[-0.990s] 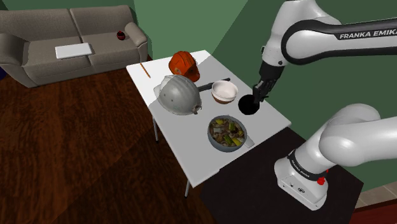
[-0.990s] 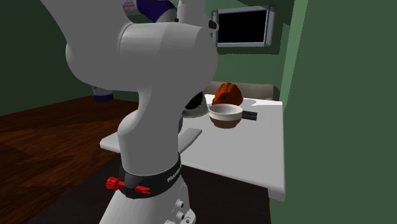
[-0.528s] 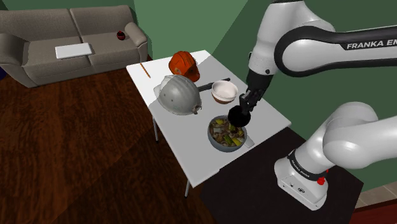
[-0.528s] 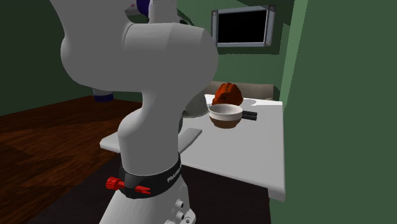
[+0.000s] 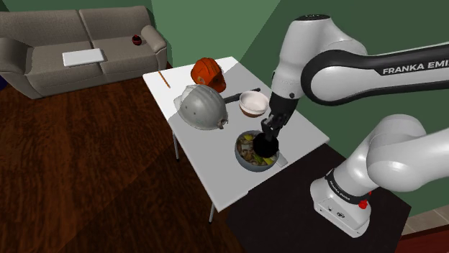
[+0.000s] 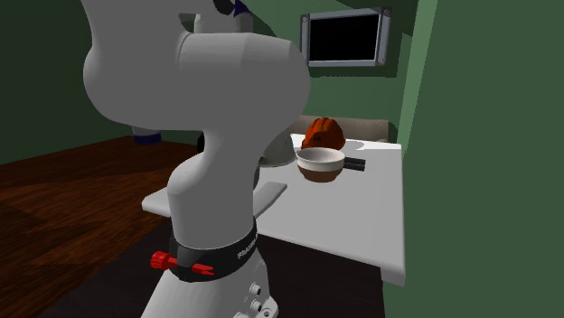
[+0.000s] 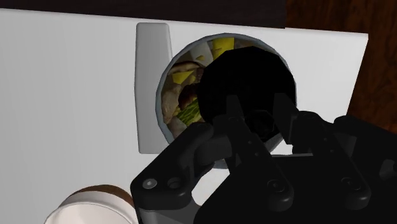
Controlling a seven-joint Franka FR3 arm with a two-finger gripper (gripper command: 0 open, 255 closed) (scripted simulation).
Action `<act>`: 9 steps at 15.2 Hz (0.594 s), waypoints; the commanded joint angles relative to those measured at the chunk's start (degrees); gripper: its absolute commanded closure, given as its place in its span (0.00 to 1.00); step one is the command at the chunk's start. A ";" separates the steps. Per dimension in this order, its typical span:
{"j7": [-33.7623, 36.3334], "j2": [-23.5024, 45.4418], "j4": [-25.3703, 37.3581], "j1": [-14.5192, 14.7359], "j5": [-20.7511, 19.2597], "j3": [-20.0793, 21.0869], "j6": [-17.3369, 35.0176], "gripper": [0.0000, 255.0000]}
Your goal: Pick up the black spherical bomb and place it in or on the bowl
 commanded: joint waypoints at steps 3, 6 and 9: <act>-0.29 1.83 -1.95 0.14 0.61 0.60 3.82 1.00; -0.50 3.53 -3.35 0.31 1.05 1.00 6.91 1.00; -0.58 5.52 -4.63 0.73 1.31 1.12 10.16 1.00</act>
